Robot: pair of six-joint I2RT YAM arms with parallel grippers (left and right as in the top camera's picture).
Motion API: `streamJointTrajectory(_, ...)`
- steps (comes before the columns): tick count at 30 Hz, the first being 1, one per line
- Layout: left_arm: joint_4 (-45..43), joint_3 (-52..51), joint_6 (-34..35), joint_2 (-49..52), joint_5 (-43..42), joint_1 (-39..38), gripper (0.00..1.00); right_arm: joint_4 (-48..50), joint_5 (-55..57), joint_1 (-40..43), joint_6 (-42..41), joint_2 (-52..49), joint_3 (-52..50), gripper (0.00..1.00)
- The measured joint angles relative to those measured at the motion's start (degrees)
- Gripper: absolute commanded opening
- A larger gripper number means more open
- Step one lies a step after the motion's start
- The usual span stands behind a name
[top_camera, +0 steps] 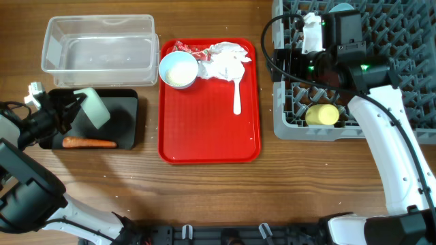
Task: Sort waste into correct bins and load items into the dishwasher rack
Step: 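Tip the green bowl over the black tray to dump the shell scrap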
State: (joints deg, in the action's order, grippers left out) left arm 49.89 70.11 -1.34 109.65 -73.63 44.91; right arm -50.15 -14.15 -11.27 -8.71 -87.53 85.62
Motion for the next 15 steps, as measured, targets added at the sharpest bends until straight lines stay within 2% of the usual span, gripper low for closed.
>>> streamJointTrajectory(5, 0.02, 0.00, 0.28, 0.00, -1.90, 0.00, 0.04, 0.00, 0.00, 0.00, -0.02, 0.00, 0.00, 1.00)
streamJointTrajectory(9, 2.75, 0.00, 0.37, 0.02, -8.59, 0.00, 0.04, -0.04, 0.00, 0.00, 0.00, 0.00, 0.00, 1.00)
streamJointTrajectory(12, -1.31, -0.02, 0.39, 0.02, -6.97, 0.00, 0.04, -0.04, 0.00, 0.00, -0.02, 0.00, 0.00, 1.00)
streamJointTrajectory(15, -0.87, -0.02, 0.39, 0.02, -6.27, 0.00, 0.04, -0.04, 0.00, 0.00, -0.02, 0.00, 0.00, 1.00)
